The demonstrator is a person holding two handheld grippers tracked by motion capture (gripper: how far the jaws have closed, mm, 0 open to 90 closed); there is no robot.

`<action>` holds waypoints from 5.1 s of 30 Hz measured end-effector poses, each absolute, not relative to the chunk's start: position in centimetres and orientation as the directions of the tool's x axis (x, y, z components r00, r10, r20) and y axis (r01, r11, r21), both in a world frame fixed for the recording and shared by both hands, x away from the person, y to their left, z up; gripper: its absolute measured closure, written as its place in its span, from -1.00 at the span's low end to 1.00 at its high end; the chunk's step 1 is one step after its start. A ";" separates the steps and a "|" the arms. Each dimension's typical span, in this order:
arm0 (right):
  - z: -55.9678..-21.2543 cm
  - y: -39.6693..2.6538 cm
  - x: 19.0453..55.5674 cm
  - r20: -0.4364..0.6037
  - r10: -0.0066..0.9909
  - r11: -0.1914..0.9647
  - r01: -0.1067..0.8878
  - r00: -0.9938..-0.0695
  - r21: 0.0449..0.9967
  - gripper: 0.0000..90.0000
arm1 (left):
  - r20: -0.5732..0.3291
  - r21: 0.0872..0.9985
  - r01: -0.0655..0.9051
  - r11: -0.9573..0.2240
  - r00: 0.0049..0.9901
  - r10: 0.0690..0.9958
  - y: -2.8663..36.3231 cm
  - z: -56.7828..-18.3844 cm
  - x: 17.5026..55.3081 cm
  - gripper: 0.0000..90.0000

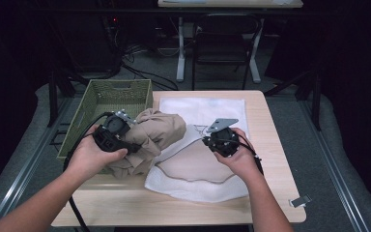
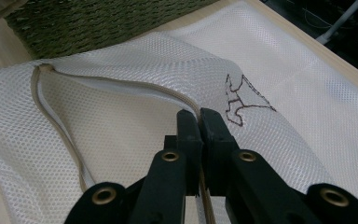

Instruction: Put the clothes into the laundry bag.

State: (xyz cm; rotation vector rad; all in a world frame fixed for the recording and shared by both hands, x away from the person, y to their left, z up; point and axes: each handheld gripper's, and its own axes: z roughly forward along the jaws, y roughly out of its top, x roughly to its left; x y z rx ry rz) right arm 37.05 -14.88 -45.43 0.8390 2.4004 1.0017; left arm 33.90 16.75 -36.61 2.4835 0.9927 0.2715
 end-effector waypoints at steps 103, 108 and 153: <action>-45.6 -14.3 36.6 -0.145 0.653 0.560 0.346 -0.743 0.753 0.94 | -0.046 0.475 0.516 -0.713 0.823 0.566 11.5 -40.1 31.1 0.44; -45.5 -14.4 36.7 -0.142 0.655 0.556 0.346 -0.742 0.756 0.94 | -0.054 0.485 0.517 -0.705 0.822 0.566 11.4 -40.3 31.1 0.44; -45.8 -14.2 36.6 -0.149 0.651 0.566 0.344 -0.745 0.749 0.94 | -0.063 0.482 0.524 -0.702 0.820 0.569 11.0 -41.1 31.1 0.44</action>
